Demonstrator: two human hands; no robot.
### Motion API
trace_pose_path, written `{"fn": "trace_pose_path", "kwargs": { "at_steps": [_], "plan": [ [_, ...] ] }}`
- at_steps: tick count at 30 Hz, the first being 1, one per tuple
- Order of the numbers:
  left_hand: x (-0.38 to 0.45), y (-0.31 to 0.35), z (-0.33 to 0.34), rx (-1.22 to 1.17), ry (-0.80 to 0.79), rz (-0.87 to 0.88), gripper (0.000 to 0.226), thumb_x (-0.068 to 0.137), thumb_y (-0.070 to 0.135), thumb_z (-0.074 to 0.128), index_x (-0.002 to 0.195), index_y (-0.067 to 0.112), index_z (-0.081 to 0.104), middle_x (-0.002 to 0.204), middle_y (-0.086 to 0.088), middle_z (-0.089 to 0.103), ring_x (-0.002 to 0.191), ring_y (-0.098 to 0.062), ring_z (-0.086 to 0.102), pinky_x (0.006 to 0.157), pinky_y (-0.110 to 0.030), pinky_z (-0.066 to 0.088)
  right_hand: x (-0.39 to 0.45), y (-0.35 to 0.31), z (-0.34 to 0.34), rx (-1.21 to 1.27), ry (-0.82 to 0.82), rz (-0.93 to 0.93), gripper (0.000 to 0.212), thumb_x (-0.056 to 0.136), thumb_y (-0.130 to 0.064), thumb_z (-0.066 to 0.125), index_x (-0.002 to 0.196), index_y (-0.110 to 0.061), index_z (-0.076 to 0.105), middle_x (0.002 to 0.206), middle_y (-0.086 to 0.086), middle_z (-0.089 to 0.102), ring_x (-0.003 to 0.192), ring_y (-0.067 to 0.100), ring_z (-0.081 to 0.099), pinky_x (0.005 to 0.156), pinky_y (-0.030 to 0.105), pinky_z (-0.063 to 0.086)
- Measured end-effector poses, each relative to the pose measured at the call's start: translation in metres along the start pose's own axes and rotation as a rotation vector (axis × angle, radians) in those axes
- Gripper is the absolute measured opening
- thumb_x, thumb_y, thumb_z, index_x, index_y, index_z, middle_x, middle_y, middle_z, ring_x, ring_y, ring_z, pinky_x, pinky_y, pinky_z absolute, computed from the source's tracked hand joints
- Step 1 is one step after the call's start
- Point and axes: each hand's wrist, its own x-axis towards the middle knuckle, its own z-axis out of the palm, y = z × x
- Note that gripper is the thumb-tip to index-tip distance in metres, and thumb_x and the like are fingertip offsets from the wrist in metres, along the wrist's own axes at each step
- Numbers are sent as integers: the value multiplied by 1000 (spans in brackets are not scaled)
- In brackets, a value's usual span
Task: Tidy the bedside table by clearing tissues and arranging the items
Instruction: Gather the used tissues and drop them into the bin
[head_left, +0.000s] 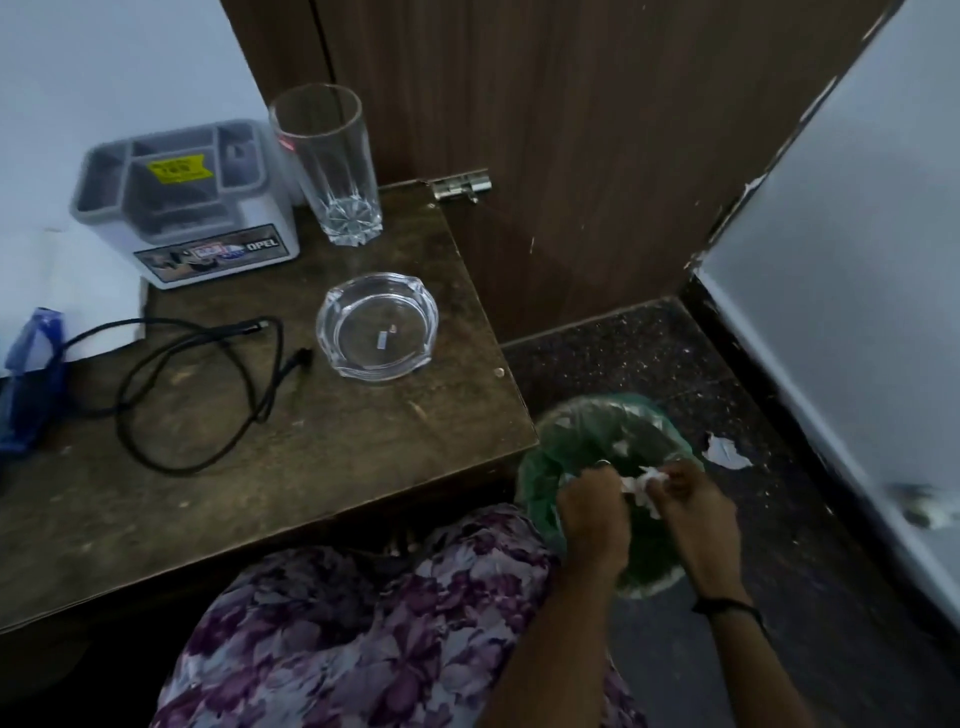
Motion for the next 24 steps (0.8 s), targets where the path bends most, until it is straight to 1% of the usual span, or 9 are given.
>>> {"fn": "trace_pose_path", "kwargs": {
  "at_steps": [3, 6, 8, 12, 14, 16, 18, 21, 24],
  "plan": [
    [11, -15, 6, 51, -56, -57, 28, 96, 3, 36, 117, 0, 54, 121, -20, 60, 112, -34, 57, 90, -40, 46, 11, 19, 24, -42, -175, 58, 31, 88, -16, 59, 118, -8, 55, 109, 16, 66, 96, 31, 60, 80, 36, 44],
    [18, -14, 5, 71, -70, -55, 28, 95, 1, 36, 116, 1, 54, 121, -19, 60, 112, -33, 57, 90, -40, 46, 12, 19, 30, -65, -166, 72, 35, 88, -16, 58, 121, -7, 52, 117, 17, 62, 102, 33, 59, 84, 40, 46],
    [16, -2, -1, 73, -39, 1, 25, 95, 2, 37, 111, 2, 57, 116, -19, 62, 107, -34, 60, 86, -41, 47, 6, 8, 24, -61, -89, 14, 28, 89, -11, 55, 117, -5, 57, 109, 18, 66, 94, 33, 61, 75, 35, 45],
    [-7, 23, -37, -22, 64, 142, 23, 97, 8, 36, 108, 4, 55, 108, -19, 64, 100, -36, 62, 80, -44, 49, -17, -38, -2, -19, 130, -189, 24, 88, -3, 53, 108, -7, 65, 81, 14, 69, 60, 21, 55, 52, 27, 38],
    [-29, 24, -66, -73, 146, 192, 23, 97, 10, 36, 111, 7, 54, 107, -17, 64, 98, -34, 62, 79, -43, 49, -30, -65, -15, 60, 221, -279, 20, 87, -4, 54, 102, -11, 66, 77, 8, 65, 60, 18, 55, 53, 28, 42],
    [-56, 18, -98, -146, 273, 249, 24, 97, 15, 37, 115, 15, 53, 110, -9, 63, 96, -27, 62, 78, -40, 48, -45, -95, -25, 164, 274, -363, 18, 87, -5, 56, 97, -18, 65, 80, 0, 63, 67, 19, 58, 63, 33, 49],
    [-83, 5, -128, -250, 425, 288, 25, 96, 19, 40, 117, 24, 54, 112, -1, 63, 94, -20, 63, 80, -36, 51, -64, -132, -31, 262, 276, -501, 20, 87, -4, 57, 94, -22, 63, 80, -7, 61, 71, 13, 60, 71, 23, 49],
    [-111, -28, -172, -410, 652, 283, 21, 93, 21, 47, 108, 30, 58, 102, 5, 68, 87, -14, 65, 76, -36, 53, -91, -188, -23, 358, 174, -683, 16, 86, -16, 54, 96, -20, 66, 86, -4, 67, 78, 12, 63, 73, 23, 50],
    [-121, -68, -208, -449, 816, 182, 16, 91, 22, 53, 102, 30, 62, 92, 8, 70, 82, -9, 66, 73, -34, 53, -107, -237, -3, 344, 11, -792, 16, 85, -17, 57, 97, -24, 66, 90, -9, 69, 81, 3, 63, 74, 18, 50]
  ]
}}
